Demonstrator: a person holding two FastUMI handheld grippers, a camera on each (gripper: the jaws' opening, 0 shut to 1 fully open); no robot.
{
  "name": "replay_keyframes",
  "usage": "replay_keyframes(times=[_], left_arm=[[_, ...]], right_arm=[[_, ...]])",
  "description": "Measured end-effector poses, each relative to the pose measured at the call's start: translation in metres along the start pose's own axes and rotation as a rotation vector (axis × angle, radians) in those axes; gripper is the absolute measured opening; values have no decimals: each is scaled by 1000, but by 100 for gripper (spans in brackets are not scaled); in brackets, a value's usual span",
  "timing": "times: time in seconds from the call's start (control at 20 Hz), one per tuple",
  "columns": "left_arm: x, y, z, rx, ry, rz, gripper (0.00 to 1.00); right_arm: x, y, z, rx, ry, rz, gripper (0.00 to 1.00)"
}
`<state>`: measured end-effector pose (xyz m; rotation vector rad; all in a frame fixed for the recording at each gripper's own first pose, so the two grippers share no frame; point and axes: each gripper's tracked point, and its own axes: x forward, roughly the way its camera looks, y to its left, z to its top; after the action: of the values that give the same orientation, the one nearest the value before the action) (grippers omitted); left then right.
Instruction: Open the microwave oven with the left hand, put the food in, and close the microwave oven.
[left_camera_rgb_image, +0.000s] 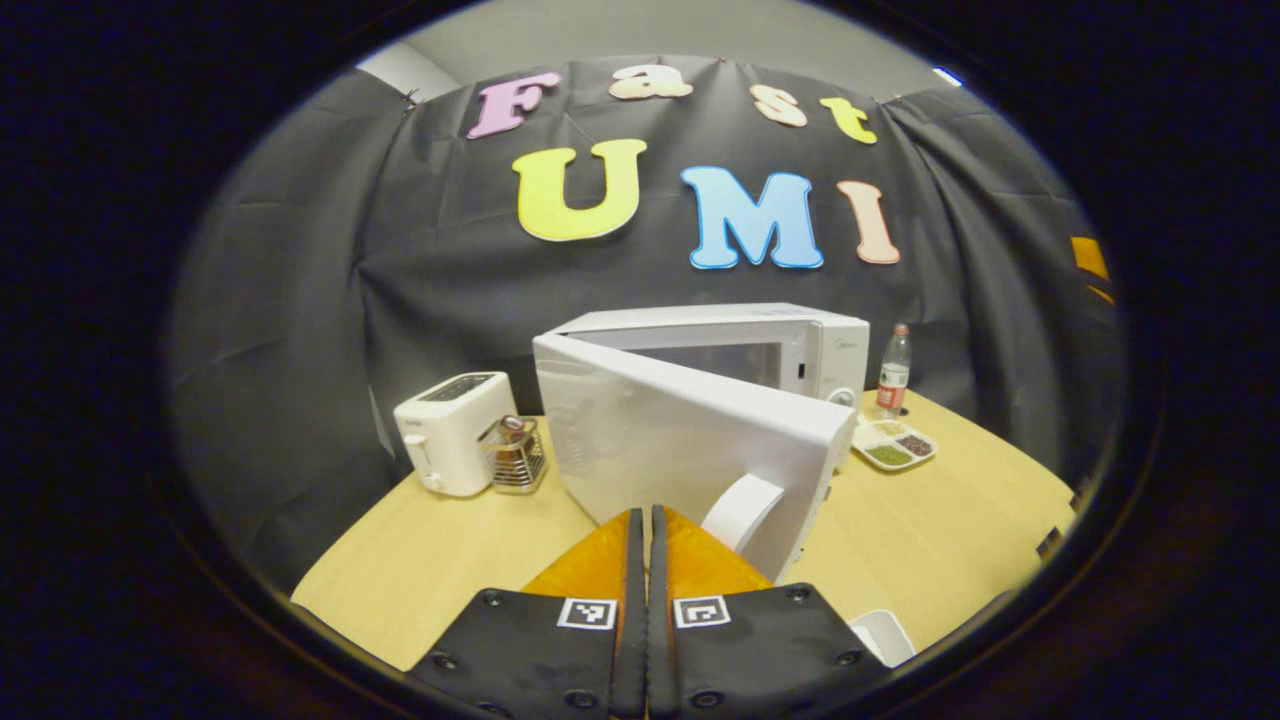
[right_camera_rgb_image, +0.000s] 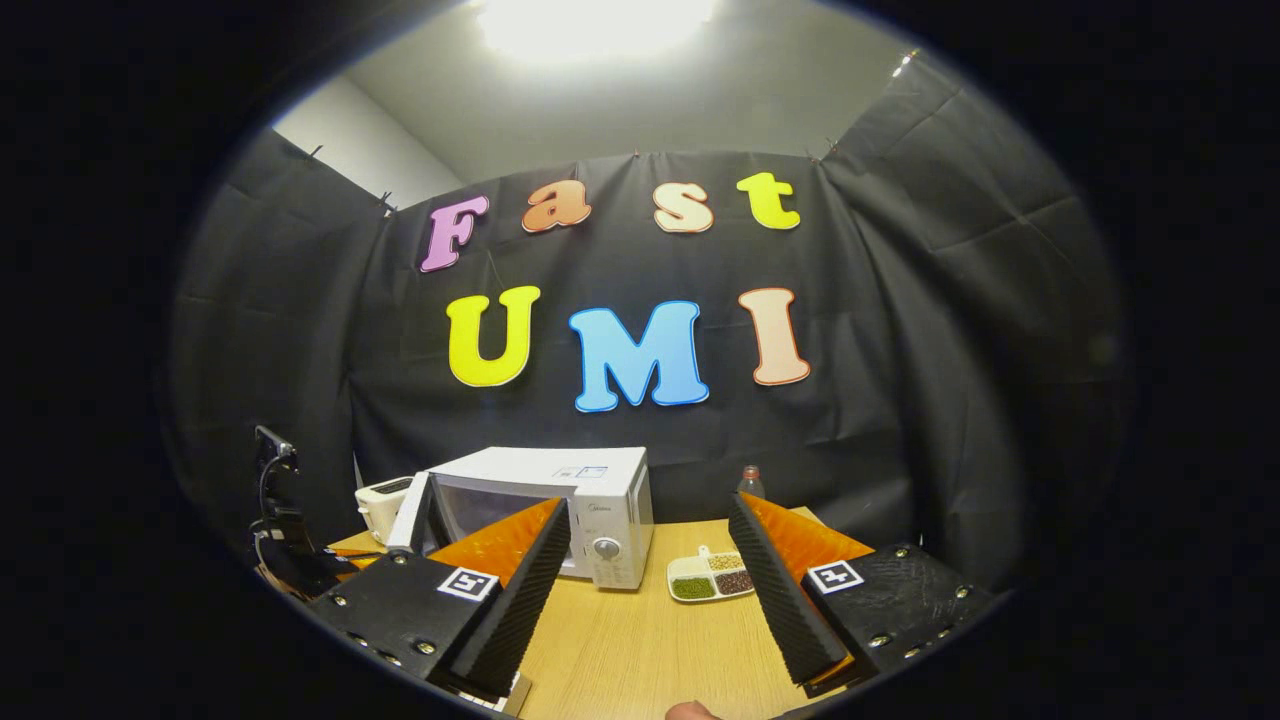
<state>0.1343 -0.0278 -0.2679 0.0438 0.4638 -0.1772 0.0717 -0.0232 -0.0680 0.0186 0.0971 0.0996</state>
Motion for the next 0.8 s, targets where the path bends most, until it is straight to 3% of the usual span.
replay_keyframes(times=[0.45,0.8], left_arm=[[49,-35,26,0,-20,-171,7],[95,-47,45,-21,-41,-235,7]], right_arm=[[24,20,0,-35,15,-34,96],[30,12,-6,-44,40,-117,96]])
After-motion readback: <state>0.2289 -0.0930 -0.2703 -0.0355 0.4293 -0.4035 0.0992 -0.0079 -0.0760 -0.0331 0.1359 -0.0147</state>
